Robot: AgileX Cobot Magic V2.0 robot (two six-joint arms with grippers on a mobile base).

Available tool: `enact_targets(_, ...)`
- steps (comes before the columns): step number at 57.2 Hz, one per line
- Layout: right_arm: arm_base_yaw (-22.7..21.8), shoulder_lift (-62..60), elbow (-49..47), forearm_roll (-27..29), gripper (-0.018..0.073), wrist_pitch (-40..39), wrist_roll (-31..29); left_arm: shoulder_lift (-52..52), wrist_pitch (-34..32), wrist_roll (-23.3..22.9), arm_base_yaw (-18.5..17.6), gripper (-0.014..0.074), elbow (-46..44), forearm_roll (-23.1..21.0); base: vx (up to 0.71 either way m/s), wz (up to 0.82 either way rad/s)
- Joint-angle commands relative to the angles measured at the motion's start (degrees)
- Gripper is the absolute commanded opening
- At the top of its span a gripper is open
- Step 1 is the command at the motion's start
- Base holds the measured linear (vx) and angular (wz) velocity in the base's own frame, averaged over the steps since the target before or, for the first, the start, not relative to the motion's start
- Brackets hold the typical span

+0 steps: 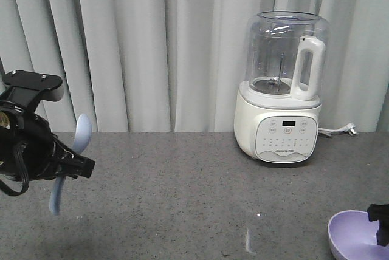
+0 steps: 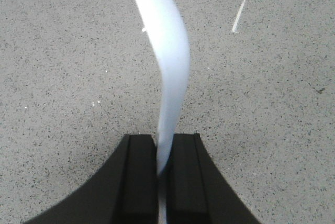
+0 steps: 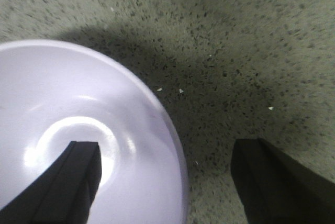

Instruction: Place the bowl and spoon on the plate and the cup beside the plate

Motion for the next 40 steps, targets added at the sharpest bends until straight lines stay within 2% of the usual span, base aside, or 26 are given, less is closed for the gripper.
enact_targets(1, -0.3, -0.1, -1.8, -0.3, 0.0542, -2.8, -1.3, -2.3, -2.9, 0.1, -0.1, -0.0003, -1.4, -0.6, 0.0, 0.0)
enact_targets(6, -0.3, 1.4, -1.8, -0.3, 0.0517, -3.1, -1.6, -2.3, -2.9, 0.1, -0.1, -0.0003, -1.4, -0.6, 0.0, 0.0)
enact_targets(12, -0.3, 2.4, -1.8, -0.3, 0.041, -3.8, -1.6, -2.3, -2.9, 0.0, -0.1, -0.0003, -1.4, -0.6, 0.0, 0.0)
enact_targets(15, -0.3, 2.4, -1.8, -0.3, 0.0309, -4.3, -1.6, -2.3, -2.9, 0.0, -0.1, -0.0003, -1.4, -0.6, 0.0, 0.0)
enact_targets(22, -0.3, 2.2, -1.8, -0.3, -0.0008, -4.7, -2.9, -2.3, -3.0, -1.0, -0.1, -0.0003, -1.4, -0.6, 0.0, 0.0)
enact_targets(33, -0.3, 0.0, -1.8, -0.2, -0.0012, -4.9, -4.6, -2.3, -3.5, -1.0, -0.1, -0.0003, -1.4, -0.6, 0.0, 0.0)
enact_targets(40, 0.0, -4.0, -1.8, 1.9, -0.0011, -5.7, -6.6, -2.3, -4.3, -1.0, -0.1, -0.0003, -1.4, -0.1, 0.0, 0.0)
